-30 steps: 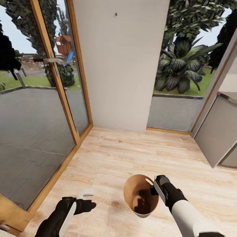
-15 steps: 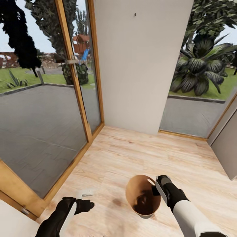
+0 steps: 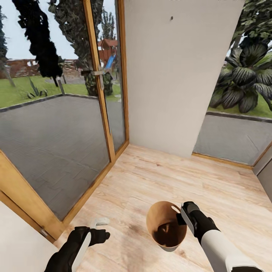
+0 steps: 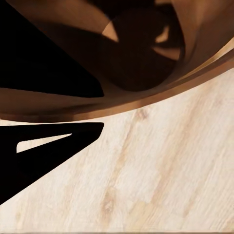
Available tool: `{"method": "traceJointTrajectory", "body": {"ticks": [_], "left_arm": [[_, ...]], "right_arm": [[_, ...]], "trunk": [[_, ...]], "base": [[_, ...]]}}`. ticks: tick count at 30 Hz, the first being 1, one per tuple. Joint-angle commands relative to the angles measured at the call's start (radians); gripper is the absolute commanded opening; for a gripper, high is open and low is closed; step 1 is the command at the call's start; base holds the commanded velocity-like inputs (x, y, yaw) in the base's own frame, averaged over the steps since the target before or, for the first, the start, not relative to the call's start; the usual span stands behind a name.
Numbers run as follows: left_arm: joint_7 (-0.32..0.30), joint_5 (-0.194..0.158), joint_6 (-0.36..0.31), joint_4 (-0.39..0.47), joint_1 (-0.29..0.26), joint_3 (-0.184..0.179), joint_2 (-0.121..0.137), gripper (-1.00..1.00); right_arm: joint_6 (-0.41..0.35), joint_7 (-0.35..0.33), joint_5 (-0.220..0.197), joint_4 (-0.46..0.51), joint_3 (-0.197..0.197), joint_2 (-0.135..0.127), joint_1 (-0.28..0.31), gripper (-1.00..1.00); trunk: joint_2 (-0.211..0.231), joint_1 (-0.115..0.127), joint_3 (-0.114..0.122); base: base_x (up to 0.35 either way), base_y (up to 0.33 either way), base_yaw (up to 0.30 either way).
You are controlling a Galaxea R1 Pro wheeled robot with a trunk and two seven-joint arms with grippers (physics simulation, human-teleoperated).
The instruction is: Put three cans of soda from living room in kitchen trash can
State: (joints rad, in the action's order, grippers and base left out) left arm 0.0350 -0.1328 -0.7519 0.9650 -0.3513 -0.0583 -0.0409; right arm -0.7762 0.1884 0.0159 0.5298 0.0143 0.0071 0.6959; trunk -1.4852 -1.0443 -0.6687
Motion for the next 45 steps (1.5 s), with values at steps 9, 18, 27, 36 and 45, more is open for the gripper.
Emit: {"method": "traceJointTrajectory", "body": {"ticks": [9,18,27,36,45], "left_arm": [[0.0,0.003,0.0,0.0,0.0,0.0,-0.001,1.0],[0.0,0.006,0.0,-0.002,0.0,0.0,0.0,1.0],[0.003,0.004,0.029,-0.13,0.0,0.001,0.0,1.0],[0.004,0.006,0.06,-0.209,0.0,0.002,0.002,1.0],[0.006,0.005,0.107,-0.277,0.0,0.004,0.004,1.0]], "right_arm": [[0.002,-0.004,-0.008,0.002,-0.002,0.0,0.0,-1.0],[0.002,-0.004,-0.007,0.001,-0.001,-0.001,-0.001,-1.0],[-0.041,-0.003,-0.007,0.0,0.002,-0.001,-0.004,-1.0],[-0.057,-0.008,-0.014,-0.002,-0.002,-0.022,-0.009,-1.0],[-0.046,-0.01,-0.012,-0.002,0.001,-0.037,-0.043,-1.0]], "trunk": [[0.063,0.035,0.028],[0.126,0.069,0.058],[0.189,0.104,0.092],[0.252,0.138,0.125],[0.315,0.173,0.156]], "base": [[0.0,0.0,0.009],[0.0,0.0,0.0],[0.0,0.0,0.0],[0.0,0.0,0.0],[0.0,0.0,0.0]]}}
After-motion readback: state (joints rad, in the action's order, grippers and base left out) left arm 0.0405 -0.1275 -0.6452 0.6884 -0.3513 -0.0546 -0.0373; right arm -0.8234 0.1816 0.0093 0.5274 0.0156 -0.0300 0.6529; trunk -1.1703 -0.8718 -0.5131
